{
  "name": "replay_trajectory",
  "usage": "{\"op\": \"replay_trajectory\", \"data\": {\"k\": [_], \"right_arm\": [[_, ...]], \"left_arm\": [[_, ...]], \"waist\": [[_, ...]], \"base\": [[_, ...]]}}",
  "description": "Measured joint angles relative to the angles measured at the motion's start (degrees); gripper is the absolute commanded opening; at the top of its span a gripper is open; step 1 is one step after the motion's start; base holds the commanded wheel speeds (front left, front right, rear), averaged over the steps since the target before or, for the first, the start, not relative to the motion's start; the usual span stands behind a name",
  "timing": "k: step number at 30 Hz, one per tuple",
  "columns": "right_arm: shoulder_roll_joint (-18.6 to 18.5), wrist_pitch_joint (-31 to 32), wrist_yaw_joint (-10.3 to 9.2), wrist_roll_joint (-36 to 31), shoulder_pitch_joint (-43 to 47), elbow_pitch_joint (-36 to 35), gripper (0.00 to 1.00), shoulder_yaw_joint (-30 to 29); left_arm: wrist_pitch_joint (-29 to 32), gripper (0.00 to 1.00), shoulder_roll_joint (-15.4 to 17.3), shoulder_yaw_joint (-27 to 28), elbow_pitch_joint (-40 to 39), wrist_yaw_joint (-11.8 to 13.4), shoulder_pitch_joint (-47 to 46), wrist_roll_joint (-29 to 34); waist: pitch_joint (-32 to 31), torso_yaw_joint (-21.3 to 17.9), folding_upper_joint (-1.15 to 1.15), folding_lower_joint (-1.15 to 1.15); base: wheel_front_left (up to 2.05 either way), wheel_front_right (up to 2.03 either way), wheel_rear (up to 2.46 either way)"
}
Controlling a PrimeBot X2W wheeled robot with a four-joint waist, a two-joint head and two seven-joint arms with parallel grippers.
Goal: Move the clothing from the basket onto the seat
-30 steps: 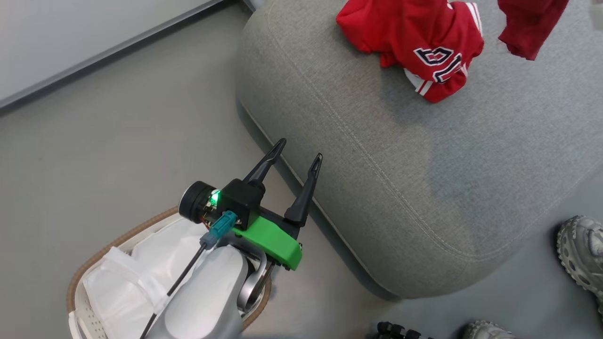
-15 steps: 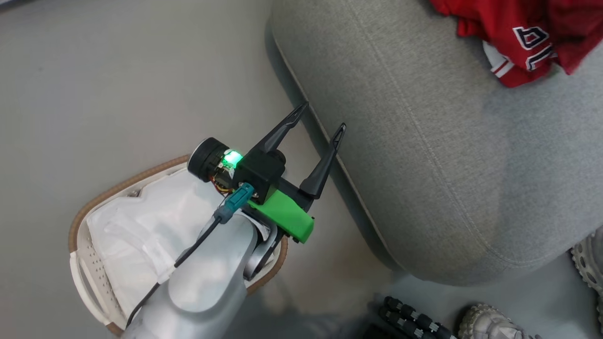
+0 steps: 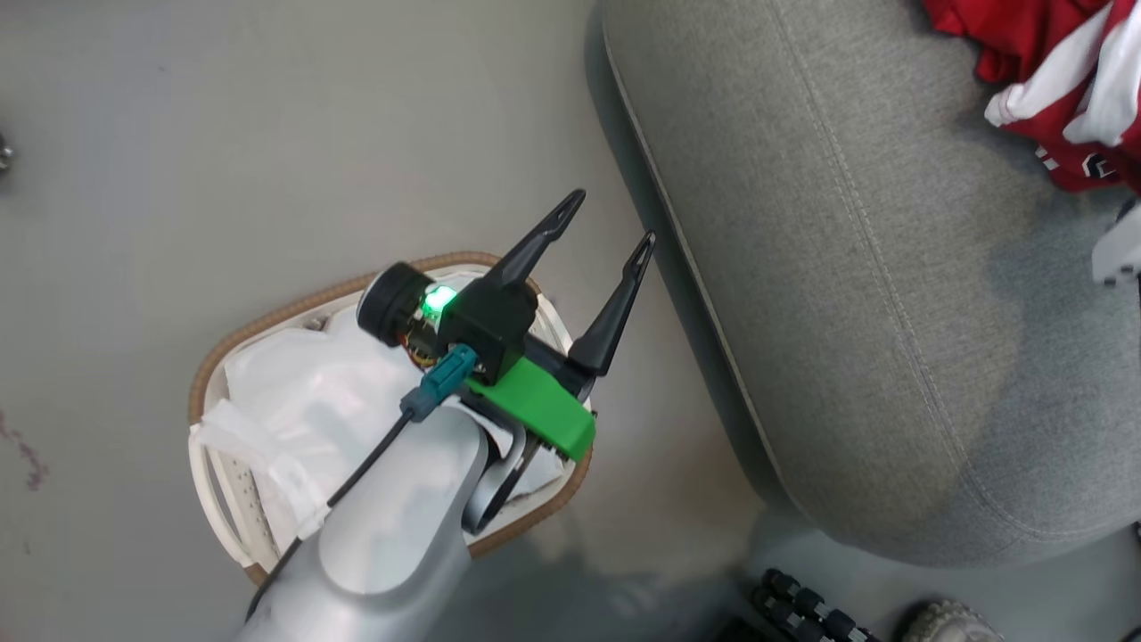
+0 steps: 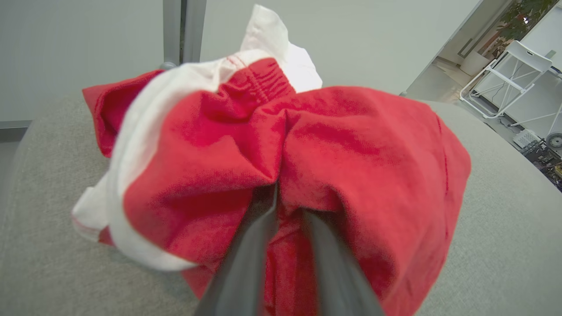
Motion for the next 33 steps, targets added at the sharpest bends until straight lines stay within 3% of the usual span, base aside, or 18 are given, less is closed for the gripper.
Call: {"op": "replay_trajectory", "data": {"k": [15, 24, 33], "right_arm": [[2.7, 0.0, 0.00, 2.9, 18.1, -10.6, 1.00, 1.3], [6.2, 0.0, 0.00, 5.9, 22.5, -16.4, 1.00, 6.3], [10.9, 0.0, 0.00, 6.5, 23.1, -20.1, 1.00, 11.0]], "left_arm": [[0.0, 1.00, -1.4, 3.6, -0.6, 0.0, 10.7, -1.6], [0.0, 1.00, -1.5, 9.1, -2.4, 0.0, 16.1, -1.0], [0.0, 1.00, -1.5, 16.9, -3.8, 1.4, 20.3, 0.6]], "waist": [[-13.5, 0.3, 0.00, -0.01], [-20.2, 1.7, 0.00, -0.01], [-23.0, 6.3, 0.00, -0.01]], "base": [[0.00, 0.00, 0.00], [0.00, 0.00, 0.00], [0.00, 0.00, 0.00]]}}
